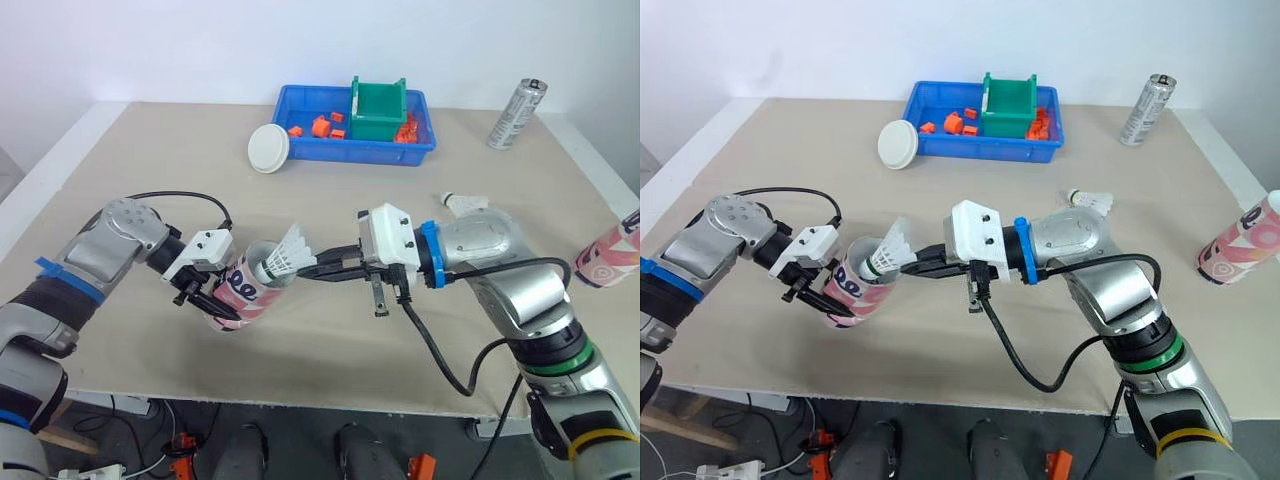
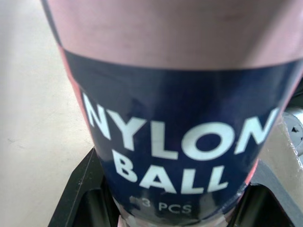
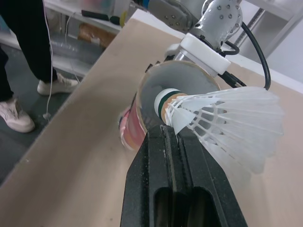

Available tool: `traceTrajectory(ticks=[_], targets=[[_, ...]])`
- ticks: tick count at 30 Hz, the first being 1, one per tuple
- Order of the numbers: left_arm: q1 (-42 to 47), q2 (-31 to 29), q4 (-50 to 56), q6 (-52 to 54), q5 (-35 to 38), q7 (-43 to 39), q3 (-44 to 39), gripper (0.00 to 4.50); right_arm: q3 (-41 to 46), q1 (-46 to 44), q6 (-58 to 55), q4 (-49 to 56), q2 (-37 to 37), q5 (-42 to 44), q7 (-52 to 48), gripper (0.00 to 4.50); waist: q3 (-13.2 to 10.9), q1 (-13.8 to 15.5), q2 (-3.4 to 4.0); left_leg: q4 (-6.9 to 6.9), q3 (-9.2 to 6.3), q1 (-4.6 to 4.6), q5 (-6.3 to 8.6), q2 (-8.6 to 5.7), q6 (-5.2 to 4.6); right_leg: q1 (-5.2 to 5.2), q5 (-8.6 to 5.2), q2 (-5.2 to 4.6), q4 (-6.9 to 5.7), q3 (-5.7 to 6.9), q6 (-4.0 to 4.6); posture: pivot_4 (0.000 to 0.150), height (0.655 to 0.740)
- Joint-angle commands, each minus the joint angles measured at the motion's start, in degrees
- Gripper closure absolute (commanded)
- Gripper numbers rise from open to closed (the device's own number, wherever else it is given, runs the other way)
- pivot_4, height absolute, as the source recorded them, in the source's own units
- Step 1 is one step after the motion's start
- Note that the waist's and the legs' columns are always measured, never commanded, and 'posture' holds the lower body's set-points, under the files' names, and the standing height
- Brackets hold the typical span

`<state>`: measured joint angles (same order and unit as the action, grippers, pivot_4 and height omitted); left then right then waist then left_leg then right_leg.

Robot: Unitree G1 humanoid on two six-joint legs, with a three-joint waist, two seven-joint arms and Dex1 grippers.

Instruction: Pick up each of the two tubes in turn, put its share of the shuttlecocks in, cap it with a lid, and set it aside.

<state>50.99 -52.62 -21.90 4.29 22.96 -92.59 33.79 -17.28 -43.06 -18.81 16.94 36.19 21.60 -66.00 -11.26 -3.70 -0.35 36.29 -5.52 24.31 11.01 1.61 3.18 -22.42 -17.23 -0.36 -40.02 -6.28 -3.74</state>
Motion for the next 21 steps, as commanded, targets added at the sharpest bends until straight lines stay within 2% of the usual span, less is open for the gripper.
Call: traceTrajectory(ticks=[1, 3, 4, 6, 8, 9, 10, 16, 21], targets=[[-0.07, -0.31, 0.32, 0.30, 0.11, 0.09, -0.38, 2.29, -0.90, -1.77, 2.06, -0.42, -1.53, -2.12, -0.72, 4.36, 0.00, 0.00, 0.00, -0.01, -0.02, 0.00, 0.00, 0.00, 0.00, -0.01, 0.02, 0.01, -0.01, 0.02, 0.05, 0.150, 0.7384], [-0.07, -0.28, 0.46, 0.44, 0.12, 0.09, -0.43, 2.29, -1.46, -2.77, 0.80, -0.97, -2.38, -2.48, -0.77, 4.36, 0.00, -0.03, 0.00, -0.01, -0.07, -0.01, 0.00, 0.02, 0.00, -0.01, 0.11, 0.05, -0.02, 0.07, 0.22, 0.150, 0.7384], [-0.07, -0.24, 0.49, 0.50, 0.13, 0.09, -0.46, 2.29, -1.53, -3.04, -0.49, -0.40, -2.20, -1.55, -1.87, 3.78, 0.00, -0.03, 0.00, -0.01, -0.08, -0.02, 0.00, 0.03, 0.00, -0.01, 0.11, 0.06, -0.03, 0.08, 0.21, 0.150, 0.7384], [-0.11, -0.24, 0.57, 0.55, 0.17, 0.09, -0.54, 2.29, -0.83, -3.52, -3.17, 1.01, -1.29, 0.53, -3.59, 3.03, 0.00, -0.03, 0.00, 0.00, -0.09, -0.02, -0.01, 0.03, 0.01, -0.01, 0.11, 0.05, -0.03, 0.09, 0.21, 0.150, 0.7384], [-0.21, -0.20, 0.64, 0.50, 0.15, 0.09, -0.69, 2.29, 0.83, -3.72, -5.75, 2.00, -0.86, 2.75, -3.74, 2.11, 0.00, -0.02, 0.00, 0.01, -0.09, -0.02, -0.01, 0.02, 0.01, 0.01, 0.11, 0.04, -0.02, 0.08, 0.20, 0.150, 0.7384], [-0.26, -0.17, 0.68, 0.52, 0.16, 0.09, -0.78, 2.29, 1.54, -3.60, -7.97, 2.47, -0.15, 4.52, -4.36, 1.49, 0.00, -0.02, 0.00, 0.01, -0.09, -0.01, -0.01, 0.02, 0.01, 0.01, 0.11, 0.04, -0.02, 0.09, 0.21, 0.150, 0.7384], [-0.35, -0.18, 0.79, 0.62, 0.20, 0.09, -0.87, 2.29, 2.81, -2.41, -7.20, 2.26, 0.50, 4.54, -4.24, 1.12, 0.00, 0.00, 0.00, 0.01, -0.09, -0.01, -0.01, 0.03, 0.01, 0.01, 0.12, 0.05, -0.02, 0.09, 0.22, 0.150, 0.7384], [-1.41, -0.38, 2.02, 1.23, 0.26, 0.09, -1.74, 2.29, 16.02, 5.15, -10.13, -1.70, 2.44, 7.86, 3.73, 1.12, 0.00, 0.10, -0.03, -0.01, -0.11, 0.00, -0.01, 0.00, 0.01, 0.03, 0.13, 0.03, -0.01, 0.12, 0.27, 0.150, 0.7384], [-3.28, -0.98, 3.53, 1.83, 0.25, 0.09, -3.02, 2.29, 26.64, 17.71, -8.18, -6.23, 3.92, 3.35, 14.04, 1.12, 0.02, 0.26, -0.06, -0.02, -0.11, -0.01, -0.01, 0.01, 0.01, 0.03, 0.15, 0.04, -0.02, 0.11, 0.32, 0.150, 0.7384]])
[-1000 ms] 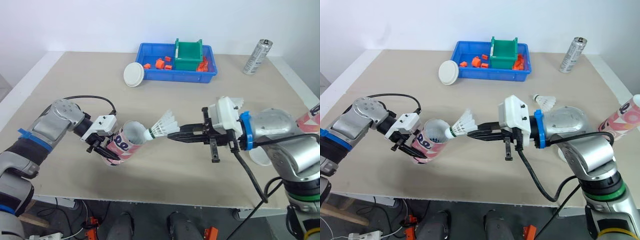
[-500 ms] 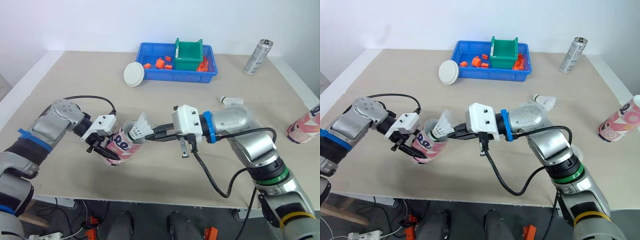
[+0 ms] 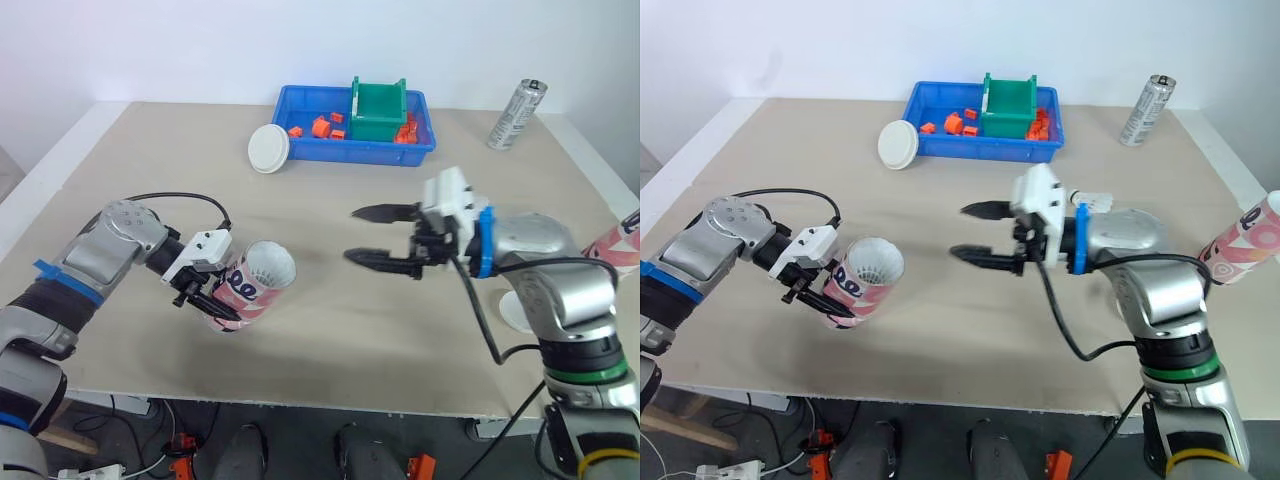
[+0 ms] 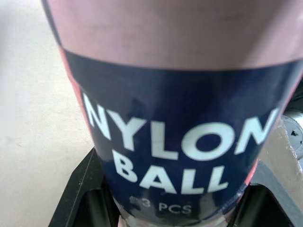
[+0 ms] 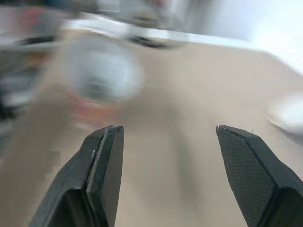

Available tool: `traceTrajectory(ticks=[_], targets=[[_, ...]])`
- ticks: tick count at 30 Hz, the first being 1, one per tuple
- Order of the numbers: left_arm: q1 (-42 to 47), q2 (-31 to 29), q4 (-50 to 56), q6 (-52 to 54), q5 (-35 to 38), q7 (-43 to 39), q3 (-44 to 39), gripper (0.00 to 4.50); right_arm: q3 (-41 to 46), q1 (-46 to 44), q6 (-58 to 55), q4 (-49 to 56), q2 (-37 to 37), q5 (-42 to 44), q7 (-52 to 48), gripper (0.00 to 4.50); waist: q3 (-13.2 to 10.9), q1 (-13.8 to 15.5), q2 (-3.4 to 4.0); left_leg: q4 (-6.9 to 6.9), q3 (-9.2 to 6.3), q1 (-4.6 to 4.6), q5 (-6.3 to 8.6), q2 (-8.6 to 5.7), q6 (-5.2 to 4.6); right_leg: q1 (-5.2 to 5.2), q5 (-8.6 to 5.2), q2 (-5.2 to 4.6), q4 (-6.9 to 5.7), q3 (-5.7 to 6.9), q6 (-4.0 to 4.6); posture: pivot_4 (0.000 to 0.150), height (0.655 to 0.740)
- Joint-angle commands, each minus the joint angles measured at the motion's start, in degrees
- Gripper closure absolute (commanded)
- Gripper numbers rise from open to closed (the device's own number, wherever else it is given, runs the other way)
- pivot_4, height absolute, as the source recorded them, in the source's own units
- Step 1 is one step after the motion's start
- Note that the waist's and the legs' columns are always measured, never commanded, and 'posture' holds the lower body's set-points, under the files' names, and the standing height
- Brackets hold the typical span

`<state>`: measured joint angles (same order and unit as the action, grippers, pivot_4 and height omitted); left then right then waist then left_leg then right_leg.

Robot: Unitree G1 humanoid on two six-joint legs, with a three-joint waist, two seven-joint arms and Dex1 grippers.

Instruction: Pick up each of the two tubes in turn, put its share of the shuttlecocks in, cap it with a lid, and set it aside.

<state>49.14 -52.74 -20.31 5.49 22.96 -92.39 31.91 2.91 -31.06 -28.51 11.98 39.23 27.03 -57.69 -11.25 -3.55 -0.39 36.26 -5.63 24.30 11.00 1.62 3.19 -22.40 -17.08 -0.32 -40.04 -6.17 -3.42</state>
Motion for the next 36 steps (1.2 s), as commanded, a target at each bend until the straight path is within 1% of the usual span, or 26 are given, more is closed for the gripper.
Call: traceTrajectory(ticks=[1, 3, 4, 6, 9, 12, 18, 22, 23, 29, 34, 36], targets=[[-1.82, -1.00, 2.23, 0.78, 0.20, -0.11, -1.36, 2.29, 8.71, 8.51, 2.46, -2.87, 0.94, -3.55, 8.31, 1.12, 0.02, 0.24, -0.02, -0.04, 0.00, 0.01, 0.00, -0.02, 0.00, -0.01, 0.00, -0.01, 0.01, 0.00, 0.00, 0.150, 0.7384], [-2.37, -1.05, 2.65, 0.93, 0.00, -0.11, -1.77, 2.29, 11.64, 11.49, 5.52, -6.33, 0.76, -6.57, 12.78, 1.12, 0.02, 0.33, -0.02, -0.04, 0.02, 0.01, 0.00, -0.04, 0.00, -0.01, -0.01, -0.03, 0.01, -0.02, 0.01, 0.150, 0.7384], [-2.42, -0.87, 2.65, 0.99, -0.15, -0.11, -1.91, 2.29, 12.43, 11.40, 7.45, -8.65, 0.44, -7.75, 14.74, 1.12, 0.01, 0.33, -0.02, -0.03, 0.04, 0.01, 0.00, -0.04, 0.00, -0.02, -0.01, -0.04, 0.01, -0.05, 0.02, 0.150, 0.7384], [-2.38, -0.23, 2.55, 1.00, -0.53, -0.11, -2.15, 2.29, 12.41, 9.71, 11.61, -14.33, -0.01, -11.30, 19.19, 1.12, 0.01, -0.03, 0.01, -0.03, 0.15, -0.03, 0.00, -0.05, 0.00, -0.05, 0.00, -0.04, -0.01, -0.15, -0.01, 0.150, 0.7384], [-2.00, 0.65, 2.56, 1.13, -0.79, -0.11, -2.17, 2.29, 10.51, 7.00, 16.11, -21.88, -0.47, -15.61, 22.79, 1.12, 0.01, -0.60, 0.00, -0.03, 0.23, -0.14, -0.06, -0.03, -0.10, 0.00, -0.01, -0.01, -0.01, -0.20, -0.27, 0.150, 0.7384], [-1.79, 0.83, 2.60, 1.17, -0.83, -0.11, -2.06, 2.29, 8.91, 2.84, 19.71, -29.15, -1.22, -17.31, 23.15, 1.12, 0.01, -0.80, 0.00, -0.02, 0.24, -0.17, -0.14, -0.02, -0.21, 0.02, 0.09, 0.02, 0.00, -0.22, -0.31, 0.150, 0.7384], [-1.94, 0.64, 2.78, 1.21, -0.90, -0.11, -2.12, 2.29, 6.11, -3.21, 24.02, -38.30, -1.98, -19.53, 22.76, 1.12, 0.01, -0.86, 0.00, -0.03, 0.25, -0.12, -0.17, -0.04, -0.24, 0.00, 0.13, 0.01, 0.01, -0.26, -0.29, 0.150, 0.7384], [-2.14, 0.64, 3.13, 1.48, -0.87, -0.11, -2.29, 2.29, 5.29, -7.13, 27.09, -47.13, -2.76, -21.40, 24.27, 1.12, 0.01, -0.84, 0.00, -0.04, 0.23, -0.10, -0.17, -0.04, -0.23, 0.02, 0.17, 0.00, 0.02, -0.25, -0.21, 0.150, 0.7384], [-2.18, 0.63, 3.19, 1.55, -0.85, -0.11, -2.32, 2.29, 5.18, -7.99, 27.86, -49.04, -2.97, -21.59, 24.29, 1.12, 0.01, -0.85, 0.00, -0.05, 0.24, -0.11, -0.17, -0.05, -0.24, 0.01, 0.28, -0.01, 0.03, -0.25, -0.01, 0.150, 0.7384], [-2.23, 0.70, 3.19, 1.56, -0.90, -0.11, -2.53, 2.29, 4.60, -13.39, 31.87, -60.69, -4.42, -22.10, 23.49, 1.12, 0.01, -0.95, 0.01, -0.07, 0.25, -0.11, -0.17, -0.06, -0.23, 0.00, 0.30, 0.00, 0.02, -0.26, 0.02, 0.150, 0.7384], [-2.13, 0.74, 3.01, 1.50, -0.99, -0.11, -2.63, 2.29, 4.05, -19.51, 35.41, -71.30, -5.69, -23.72, 25.28, 1.12, 0.01, -1.00, 0.01, -0.07, 0.24, -0.11, -0.17, -0.06, -0.23, 0.00, 0.30, -0.01, 0.02, -0.26, 0.02, 0.150, 0.7384], [-2.03, 0.76, 2.97, 1.52, -0.99, -0.11, -2.65, 2.29, 3.78, -21.66, 36.53, -74.92, -6.18, -24.64, 26.40, 1.63, 0.01, -1.01, 0.01, -0.08, 0.24, -0.12, -0.17, -0.06, -0.23, 0.00, 0.31, -0.01, 0.02, -0.26, 0.03, 0.150, 0.7384]])
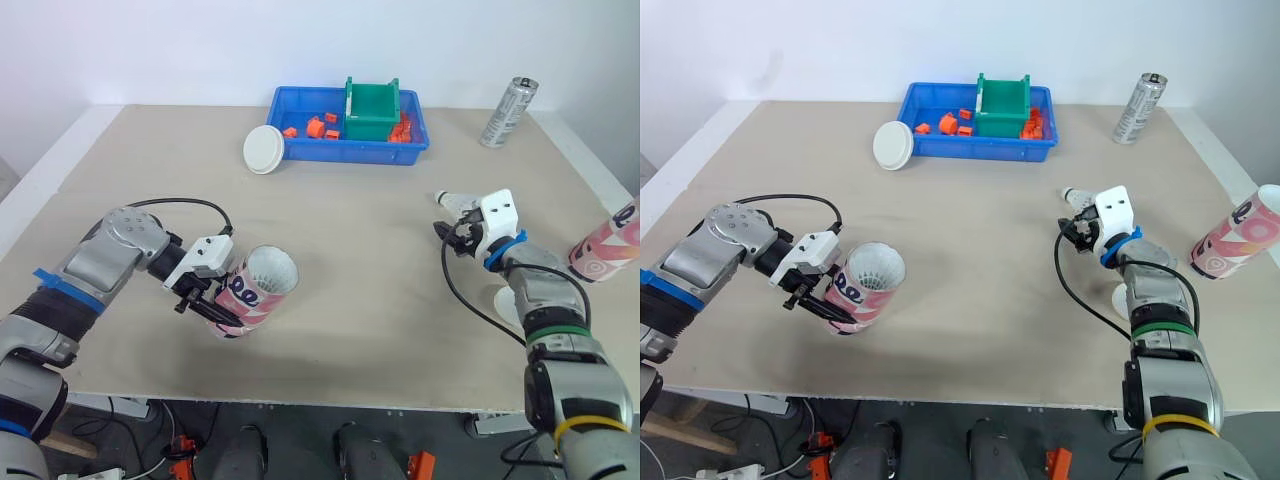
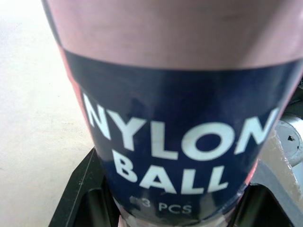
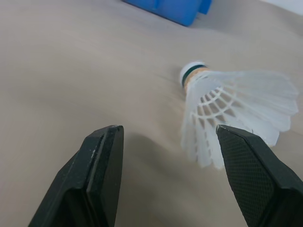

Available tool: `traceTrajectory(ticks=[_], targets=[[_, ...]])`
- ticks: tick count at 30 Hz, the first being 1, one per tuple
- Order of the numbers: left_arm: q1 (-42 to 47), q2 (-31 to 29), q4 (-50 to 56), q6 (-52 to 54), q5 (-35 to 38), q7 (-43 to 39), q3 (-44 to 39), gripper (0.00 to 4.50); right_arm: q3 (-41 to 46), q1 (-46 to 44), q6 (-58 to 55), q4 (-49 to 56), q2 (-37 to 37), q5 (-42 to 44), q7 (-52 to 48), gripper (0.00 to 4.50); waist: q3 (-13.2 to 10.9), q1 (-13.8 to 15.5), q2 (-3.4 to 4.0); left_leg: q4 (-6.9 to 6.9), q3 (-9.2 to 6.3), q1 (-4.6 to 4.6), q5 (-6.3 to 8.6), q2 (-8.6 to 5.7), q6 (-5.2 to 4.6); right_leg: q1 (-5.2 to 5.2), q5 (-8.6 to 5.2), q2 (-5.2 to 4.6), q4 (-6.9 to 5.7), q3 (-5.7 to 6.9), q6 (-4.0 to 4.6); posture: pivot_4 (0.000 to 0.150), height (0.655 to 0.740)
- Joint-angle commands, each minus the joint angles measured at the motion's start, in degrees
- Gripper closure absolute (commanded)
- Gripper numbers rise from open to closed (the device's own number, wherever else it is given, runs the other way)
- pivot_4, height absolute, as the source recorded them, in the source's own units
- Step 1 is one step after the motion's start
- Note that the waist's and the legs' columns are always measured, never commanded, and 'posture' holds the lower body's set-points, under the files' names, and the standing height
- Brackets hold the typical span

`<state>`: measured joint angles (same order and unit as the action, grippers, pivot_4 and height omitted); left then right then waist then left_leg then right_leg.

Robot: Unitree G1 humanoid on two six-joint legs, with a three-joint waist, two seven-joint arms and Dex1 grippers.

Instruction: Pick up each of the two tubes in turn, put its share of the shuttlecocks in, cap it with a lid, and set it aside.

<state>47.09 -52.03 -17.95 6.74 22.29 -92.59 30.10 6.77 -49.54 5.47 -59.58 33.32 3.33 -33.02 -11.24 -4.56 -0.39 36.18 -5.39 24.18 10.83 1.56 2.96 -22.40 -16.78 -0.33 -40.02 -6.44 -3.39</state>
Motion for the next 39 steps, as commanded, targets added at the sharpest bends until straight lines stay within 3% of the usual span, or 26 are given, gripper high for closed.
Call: traceTrajectory(ticks=[1, 5, 7, 11, 14, 15, 19, 22, 25, 28, 39], targets=[[0.04, 0.03, 0.66, 0.33, -0.29, 0.09, -0.89, 2.29, -0.12, -3.93, 3.01, -4.68, -0.45, -1.26, 1.94, 1.96, 0.00, 0.00, 0.00, -0.01, 0.00, -0.01, 0.00, 0.00, 0.00, 0.00, 0.00, 0.00, 0.00, 0.00, 0.00, 0.150, 0.7384], [0.01, -0.10, 0.84, 0.47, -0.26, 0.09, -1.13, 2.29, -0.19, -5.37, 4.50, -7.77, -0.82, -2.04, 1.60, 3.92, 0.00, 0.04, 0.00, -0.01, -0.01, 0.00, 0.00, -0.01, 0.01, 0.01, -0.01, -0.01, 0.01, 0.00, -0.01, 0.150, 0.7384], [-0.12, -0.27, 0.94, 0.53, -0.22, 0.09, -1.27, 2.29, -0.10, -5.38, 5.10, -8.36, -0.78, -2.18, 1.22, 4.41, 0.00, 0.02, 0.00, -0.02, -0.01, 0.00, 0.00, -0.01, 0.01, 0.01, -0.01, -0.02, 0.01, 0.00, -0.01, 0.150, 0.7384], [-0.33, -0.32, 1.01, 0.68, -0.32, 0.09, -1.52, 2.29, -0.26, -4.59, 5.99, -7.09, -0.11, -2.35, -0.71, 4.41, 0.00, -0.01, 0.00, -0.02, -0.01, 0.00, -0.01, -0.01, 0.01, 0.00, 0.00, -0.01, 0.00, 0.00, 0.00, 0.150, 0.7384], [-0.38, -0.43, 1.12, 0.83, -0.26, 0.09, -1.52, 2.29, -0.58, -2.43, 6.48, 1.89, 0.13, -0.34, -8.04, 4.41, 0.00, -0.02, 0.00, -0.02, -0.01, 0.00, -0.01, -0.01, 0.02, 0.00, 0.00, 0.00, 0.00, 0.00, -0.01, 0.150, 0.7384], [-0.39, -0.47, 1.09, 0.83, -0.22, 0.09, -1.51, 2.29, -0.64, -1.12, 5.39, 7.12, 0.12, 1.07, -11.09, 4.41, 0.00, -0.03, 0.01, -0.02, -0.01, 0.00, -0.01, -0.01, 0.02, 0.00, 0.00, -0.01, 0.00, 0.00, -0.01, 0.150, 0.7384], [-0.30, -0.62, 0.98, 0.74, -0.19, 0.09, -1.22, 2.29, -6.67, 11.69, -13.17, 51.35, 4.35, 15.91, -29.19, 4.41, -0.05, 0.11, 0.09, -0.11, -0.08, 0.02, -0.02, 0.00, 0.04, -0.02, -0.03, 0.00, -0.02, 0.03, -0.05, 0.150, 0.7384], [-0.18, -0.67, 0.91, 0.68, -0.07, 0.09, -1.01, 2.29, -9.26, 15.22, -20.14, 68.43, 8.84, 19.61, -33.11, 4.41, -0.07, 0.18, 0.14, -0.19, -0.25, 0.05, -0.03, 0.02, 0.06, -0.01, -0.08, 0.00, -0.01, 0.20, -0.01, 0.150, 0.7384], [-0.04, -0.66, 0.75, 0.56, -0.07, 0.09, -0.86, 2.29, -11.79, 13.15, -24.18, 78.99, 11.07, 22.96, -36.38, 4.41, -0.09, 0.18, 0.10, -0.16, -0.26, 0.04, -0.03, 0.04, 0.07, -0.01, -0.11, 0.01, 0.00, 0.22, -0.05, 0.150, 0.7384], [-0.02, -0.62, 0.79, 0.62, -0.08, 0.09, -0.89, 2.29, -13.62, 11.01, -24.75, 82.75, 11.96, 23.48, -38.85, 4.41, -0.09, 0.18, 0.09, -0.09, -0.22, 0.02, -0.07, 0.08, 0.13, -0.02, -0.25, 0.04, -0.01, 0.20, -0.29, 0.150, 0.7384], [0.01, -0.55, 0.97, 0.85, -0.01, 0.09, -0.96, 2.29, -22.58, 1.36, -16.40, 71.02, 6.39, 11.71, -40.36, 4.41, -0.10, 0.17, 0.06, -0.12, -0.20, 0.04, -0.14, 0.11, 0.21, -0.09, -0.20, 0.07, -0.02, 0.19, -0.30, 0.150, 0.7384]])
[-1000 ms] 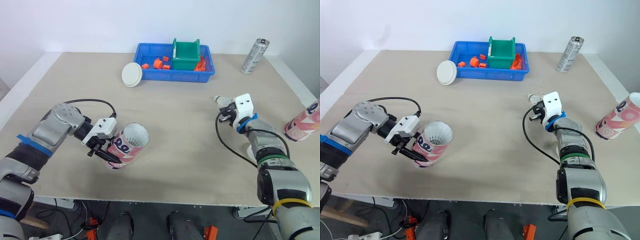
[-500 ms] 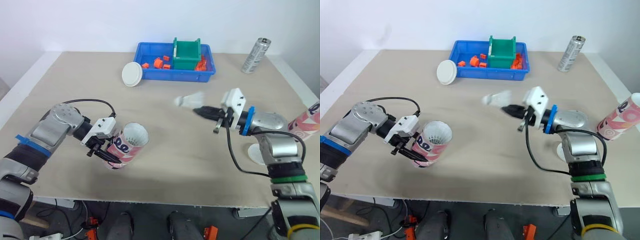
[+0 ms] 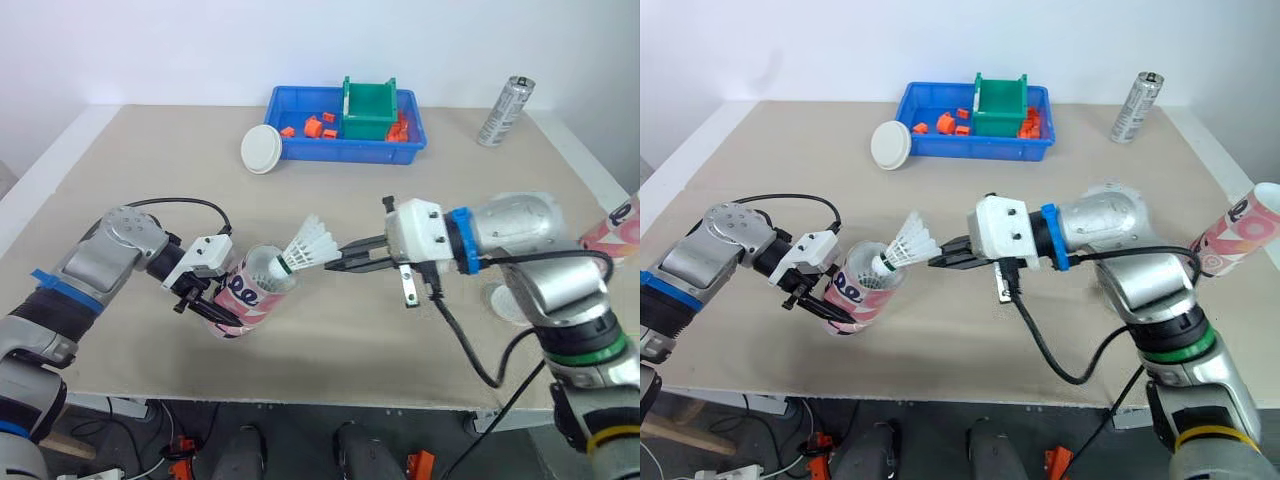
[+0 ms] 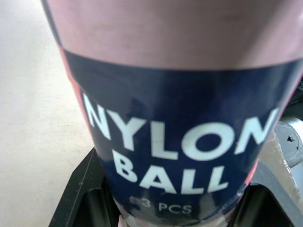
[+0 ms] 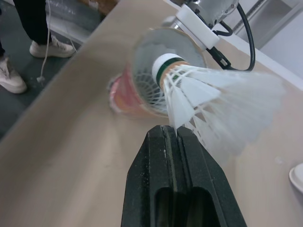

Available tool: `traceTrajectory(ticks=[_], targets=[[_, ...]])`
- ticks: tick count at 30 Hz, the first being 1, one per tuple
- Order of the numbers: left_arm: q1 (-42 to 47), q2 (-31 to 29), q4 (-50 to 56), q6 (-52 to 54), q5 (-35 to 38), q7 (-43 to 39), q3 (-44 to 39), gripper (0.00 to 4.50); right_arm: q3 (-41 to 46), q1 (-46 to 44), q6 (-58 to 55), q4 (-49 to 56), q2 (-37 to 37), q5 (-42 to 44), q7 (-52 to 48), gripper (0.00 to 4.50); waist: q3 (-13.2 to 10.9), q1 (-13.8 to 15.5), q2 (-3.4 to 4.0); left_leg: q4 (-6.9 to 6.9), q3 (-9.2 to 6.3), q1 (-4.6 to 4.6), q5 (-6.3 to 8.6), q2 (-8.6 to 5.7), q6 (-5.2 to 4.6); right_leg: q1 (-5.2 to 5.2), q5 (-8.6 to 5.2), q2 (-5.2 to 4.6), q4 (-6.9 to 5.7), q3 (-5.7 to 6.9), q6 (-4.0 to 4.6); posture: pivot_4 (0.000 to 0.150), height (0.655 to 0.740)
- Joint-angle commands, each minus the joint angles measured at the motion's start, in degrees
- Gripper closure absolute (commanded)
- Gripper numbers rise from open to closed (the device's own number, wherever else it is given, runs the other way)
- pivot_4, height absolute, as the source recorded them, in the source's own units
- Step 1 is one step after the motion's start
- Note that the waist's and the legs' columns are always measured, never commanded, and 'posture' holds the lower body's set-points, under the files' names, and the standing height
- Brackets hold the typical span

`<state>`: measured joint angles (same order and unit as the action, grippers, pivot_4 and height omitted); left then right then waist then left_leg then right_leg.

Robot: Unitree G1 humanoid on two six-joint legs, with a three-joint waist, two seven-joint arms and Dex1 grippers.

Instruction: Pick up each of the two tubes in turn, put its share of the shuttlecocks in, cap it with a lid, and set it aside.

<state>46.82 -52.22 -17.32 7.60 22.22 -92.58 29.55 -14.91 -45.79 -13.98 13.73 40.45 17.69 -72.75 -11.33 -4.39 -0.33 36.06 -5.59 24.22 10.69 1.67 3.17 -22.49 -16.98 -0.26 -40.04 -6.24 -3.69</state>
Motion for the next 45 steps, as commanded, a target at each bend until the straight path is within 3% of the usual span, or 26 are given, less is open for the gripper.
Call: traceTrajectory(ticks=[1, 4, 5, 9, 14, 20, 26, 30, 41, 45], targets=[[0.26, -0.36, 0.41, 0.03, 0.06, 0.08, -0.42, 2.29, -1.19, -2.83, 3.55, -2.79, -0.99, -3.14, -0.89, 4.41, 0.00, 0.00, 0.00, 0.00, 0.00, 0.00, 0.00, 0.00, 0.00, 0.01, -0.01, -0.01, 0.00, 0.00, 0.00, 0.150, 0.7384], [0.34, -0.29, 0.31, 0.02, 0.09, 0.08, -0.35, 2.29, -1.70, -4.33, 3.81, -2.59, -1.81, -2.76, -2.65, 4.41, 0.00, 0.02, -0.01, 0.00, 0.00, 0.04, 0.00, -0.03, 0.00, 0.00, 0.00, -0.05, 0.01, 0.00, 0.02, 0.150, 0.7384], [0.38, -0.25, 0.21, -0.02, 0.07, 0.08, -0.33, 2.29, -1.52, -4.95, 3.05, -2.05, -2.22, -1.94, -2.95, 4.16, 0.00, 0.01, -0.01, -0.01, -0.01, 0.04, 0.00, -0.03, 0.00, 0.00, 0.00, -0.04, 0.01, 0.00, 0.04, 0.150, 0.7384], [0.36, -0.13, 0.07, -0.11, -0.01, 0.08, -0.34, 2.29, -0.09, -6.62, -2.71, 1.32, -2.22, 3.70, -5.47, 2.70, 0.00, 0.01, -0.01, -0.04, -0.04, 0.03, 0.00, -0.02, 0.00, -0.01, 0.00, -0.03, 0.00, 0.03, 0.05, 0.150, 0.7384], [0.30, 0.05, 0.08, -0.15, 0.02, 0.08, -0.30, 2.29, 2.21, -7.97, -11.06, 3.22, -2.08, 10.49, -5.12, 0.41, 0.00, 0.01, -0.01, -0.03, -0.06, 0.03, 0.00, -0.02, 0.00, 0.00, 0.05, -0.04, -0.01, 0.05, 0.13, 0.150, 0.7384], [0.30, 0.38, -0.18, -0.34, -0.12, 0.08, -0.34, 2.29, 4.11, -8.55, -11.87, -6.21, -5.25, 7.65, 1.39, 0.41, 0.00, 0.01, -0.02, -0.01, -0.06, 0.02, 0.00, -0.01, 0.00, 0.00, 0.03, -0.02, -0.01, 0.07, 0.10, 0.150, 0.7384], [0.38, 0.55, -0.45, -0.51, -0.19, 0.08, -0.33, 2.29, 2.96, -8.46, -12.23, -6.87, -6.45, 7.78, -0.33, 3.19, 0.00, 0.11, -0.01, -0.05, -0.06, 0.04, 0.00, -0.03, 0.00, -0.01, 0.03, -0.04, -0.01, 0.07, 0.13, 0.150, 0.7384], [0.44, 1.10, 0.12, -0.07, 0.78, 0.08, -1.42, 2.29, -0.35, -10.23, -10.55, -5.82, -7.27, 6.41, -3.84, 4.48, 0.00, 0.08, -0.01, -0.09, -0.06, 0.04, 0.00, -0.05, 0.00, -0.01, 0.16, -0.06, 0.00, 0.07, 0.36, 0.150, 0.7384], [1.55, 6.17, 1.18, 3.84, 2.26, 0.08, -4.84, 2.29, -6.78, -18.38, -4.86, -10.61, -7.72, 1.40, -14.37, 4.48, -0.01, -0.01, -0.02, -0.14, -0.08, 0.05, -0.03, 0.01, 0.06, -0.11, 0.19, 0.01, -0.01, 0.11, 0.43, 0.150, 0.7384], [1.27, 8.61, -0.26, 3.52, 1.25, 0.08, -5.74, 2.29, -13.66, -22.32, 2.76, -16.11, -7.78, -8.07, -18.02, 4.48, -0.01, -0.02, -0.01, -0.20, -0.06, 0.06, -0.03, 0.00, 0.06, -0.20, 0.20, -0.01, -0.02, 0.10, 0.45, 0.150, 0.7384]])
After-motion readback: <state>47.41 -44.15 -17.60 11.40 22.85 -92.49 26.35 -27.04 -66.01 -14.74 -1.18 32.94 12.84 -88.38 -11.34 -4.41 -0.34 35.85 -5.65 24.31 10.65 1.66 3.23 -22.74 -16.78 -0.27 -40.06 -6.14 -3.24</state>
